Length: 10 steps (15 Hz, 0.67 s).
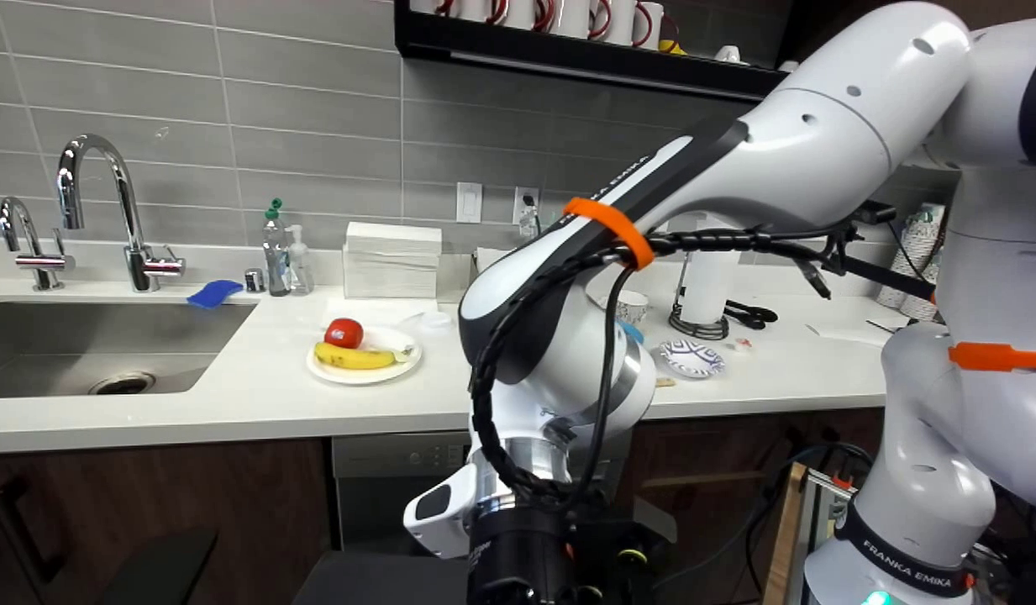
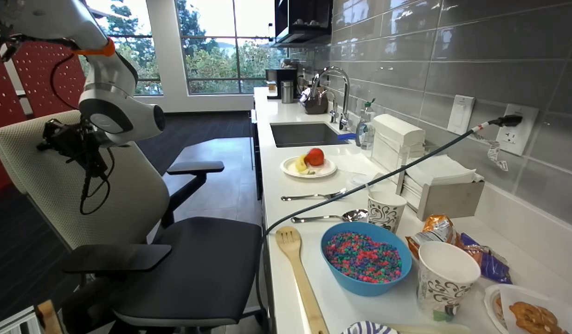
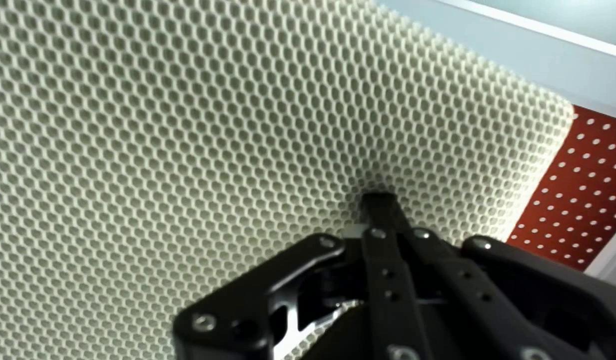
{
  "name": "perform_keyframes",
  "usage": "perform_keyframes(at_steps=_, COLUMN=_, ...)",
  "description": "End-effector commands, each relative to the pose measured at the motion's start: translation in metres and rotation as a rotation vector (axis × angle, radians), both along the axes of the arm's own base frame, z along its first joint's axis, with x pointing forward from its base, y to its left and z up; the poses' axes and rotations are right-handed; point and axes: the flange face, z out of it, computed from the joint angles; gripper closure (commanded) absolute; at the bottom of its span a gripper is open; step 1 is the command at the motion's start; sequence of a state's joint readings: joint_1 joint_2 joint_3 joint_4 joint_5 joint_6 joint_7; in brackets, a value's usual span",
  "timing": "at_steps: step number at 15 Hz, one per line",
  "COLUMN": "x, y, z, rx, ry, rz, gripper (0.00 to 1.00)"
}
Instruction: Push the chair backwards.
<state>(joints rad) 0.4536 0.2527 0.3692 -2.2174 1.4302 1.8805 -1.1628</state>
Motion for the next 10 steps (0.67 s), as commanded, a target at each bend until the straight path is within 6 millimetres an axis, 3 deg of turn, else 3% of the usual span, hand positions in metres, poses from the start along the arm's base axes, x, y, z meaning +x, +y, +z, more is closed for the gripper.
perform_keyframes(at_steps=1, x=-0.033, y=0.058, z=-0.012, rx=0.062, ry=0.096, rz=0.126, gripper=1.0)
perform_keyframes(at_steps=7, x=-0.069, y=0.113, z=-0.021, rx=0.067, ry=0.135, rz=0.233, gripper=1.0)
perform_keyframes(at_steps=10, x=-0.108, y=0.144, z=-0.021, rx=0.085, ry=0.141, rz=0.322, gripper=1.0)
